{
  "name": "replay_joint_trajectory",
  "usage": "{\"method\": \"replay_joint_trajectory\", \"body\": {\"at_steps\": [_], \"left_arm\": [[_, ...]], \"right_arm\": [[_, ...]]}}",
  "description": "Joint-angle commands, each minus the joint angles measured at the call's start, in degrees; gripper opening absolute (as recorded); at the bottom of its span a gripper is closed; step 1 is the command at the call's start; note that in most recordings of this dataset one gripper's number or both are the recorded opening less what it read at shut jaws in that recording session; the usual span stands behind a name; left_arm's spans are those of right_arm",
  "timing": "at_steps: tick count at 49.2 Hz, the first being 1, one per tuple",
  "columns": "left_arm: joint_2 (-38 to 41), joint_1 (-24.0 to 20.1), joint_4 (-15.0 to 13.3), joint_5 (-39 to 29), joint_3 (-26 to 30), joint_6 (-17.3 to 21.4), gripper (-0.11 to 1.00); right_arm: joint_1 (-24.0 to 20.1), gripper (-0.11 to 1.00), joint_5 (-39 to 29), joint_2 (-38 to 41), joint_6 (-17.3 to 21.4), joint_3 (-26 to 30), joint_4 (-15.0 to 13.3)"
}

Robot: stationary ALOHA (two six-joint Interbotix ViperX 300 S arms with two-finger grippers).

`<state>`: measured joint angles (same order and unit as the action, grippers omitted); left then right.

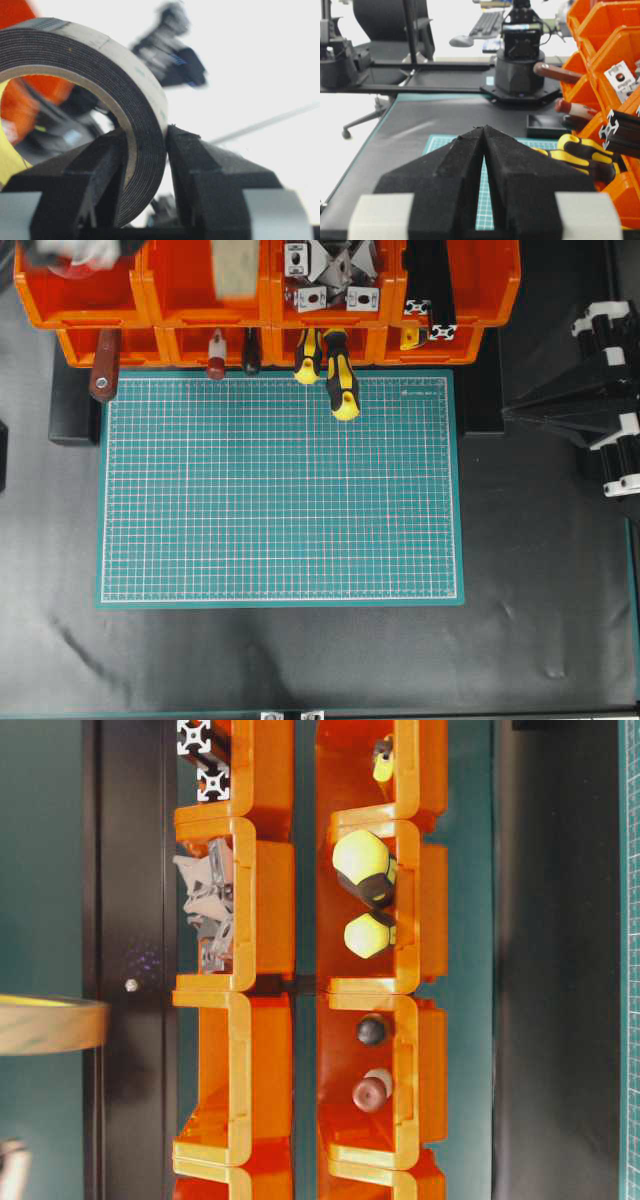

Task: Pick foam from container rack with left arm.
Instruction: 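Lift the tape roll out of the bin and carry it onto the mat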

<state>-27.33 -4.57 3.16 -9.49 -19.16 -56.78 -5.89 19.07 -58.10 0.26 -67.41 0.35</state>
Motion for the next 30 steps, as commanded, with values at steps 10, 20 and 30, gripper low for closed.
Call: {"method": "replay_joint_trajectory", "body": {"at_steps": [10, 20, 30], "left_arm": [[-0.79, 16.0, 0.26, 1.41, -4.92, 9.93, 0.26], [4.83, 20.74, 0.35, 0.62, -6.68, 12.39, 0.26], [12.83, 20.65, 0.44, -4.75, -8.44, 12.74, 0.26]], "right_arm": [[0.0, 0.0, 0.0, -0.09, 0.0, 2.11, 0.09], [0.0, 0.0, 0.0, -0.44, 0.09, 2.37, 0.09], [0.0, 0.0, 0.0, -1.58, 0.18, 3.08, 0.09]]}}
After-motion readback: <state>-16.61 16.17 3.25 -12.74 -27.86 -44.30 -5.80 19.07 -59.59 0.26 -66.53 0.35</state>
